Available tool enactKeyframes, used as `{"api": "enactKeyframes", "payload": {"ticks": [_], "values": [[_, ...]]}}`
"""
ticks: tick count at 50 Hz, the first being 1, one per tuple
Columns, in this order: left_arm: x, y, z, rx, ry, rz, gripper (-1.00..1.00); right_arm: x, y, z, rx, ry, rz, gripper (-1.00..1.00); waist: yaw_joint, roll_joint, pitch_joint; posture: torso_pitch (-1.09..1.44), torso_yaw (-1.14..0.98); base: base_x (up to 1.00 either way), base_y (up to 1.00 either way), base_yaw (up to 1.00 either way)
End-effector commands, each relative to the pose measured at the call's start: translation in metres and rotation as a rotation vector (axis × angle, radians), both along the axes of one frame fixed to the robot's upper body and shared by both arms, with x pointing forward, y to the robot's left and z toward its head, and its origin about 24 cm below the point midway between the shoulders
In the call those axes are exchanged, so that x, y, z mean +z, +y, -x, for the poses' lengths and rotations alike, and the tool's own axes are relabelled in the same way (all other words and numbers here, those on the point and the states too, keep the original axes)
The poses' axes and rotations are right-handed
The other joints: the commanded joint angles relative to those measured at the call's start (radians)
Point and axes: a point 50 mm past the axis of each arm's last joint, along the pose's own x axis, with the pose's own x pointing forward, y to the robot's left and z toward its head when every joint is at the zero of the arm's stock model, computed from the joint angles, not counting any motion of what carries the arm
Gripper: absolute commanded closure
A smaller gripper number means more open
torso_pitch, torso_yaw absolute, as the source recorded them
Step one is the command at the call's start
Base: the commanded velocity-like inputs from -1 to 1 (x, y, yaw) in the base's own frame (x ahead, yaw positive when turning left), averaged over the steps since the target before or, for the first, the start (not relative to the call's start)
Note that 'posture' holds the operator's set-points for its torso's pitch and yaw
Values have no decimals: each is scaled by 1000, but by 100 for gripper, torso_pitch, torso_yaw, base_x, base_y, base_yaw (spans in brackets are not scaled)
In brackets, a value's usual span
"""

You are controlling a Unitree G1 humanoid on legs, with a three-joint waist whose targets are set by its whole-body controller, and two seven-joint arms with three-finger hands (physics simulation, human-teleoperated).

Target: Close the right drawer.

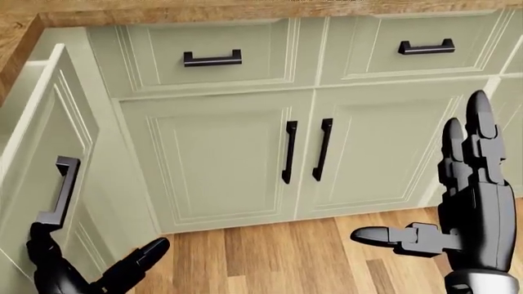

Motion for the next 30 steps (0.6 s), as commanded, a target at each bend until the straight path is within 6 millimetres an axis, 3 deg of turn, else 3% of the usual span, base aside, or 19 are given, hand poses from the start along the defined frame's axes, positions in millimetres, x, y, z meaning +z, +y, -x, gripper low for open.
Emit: {"api": "enactKeyframes", "payload": {"ticks": [1, 30], "values": [[16, 18, 0, 115, -88, -37, -100, 17, 0, 0, 3, -87, 19, -100, 10, 1, -19, 0, 0, 0, 0, 0], [16, 54, 7, 243, -91, -33, -100, 15, 0, 0, 4, -85, 20, -100, 10, 7, -13, 0, 0, 0, 0, 0]]}}
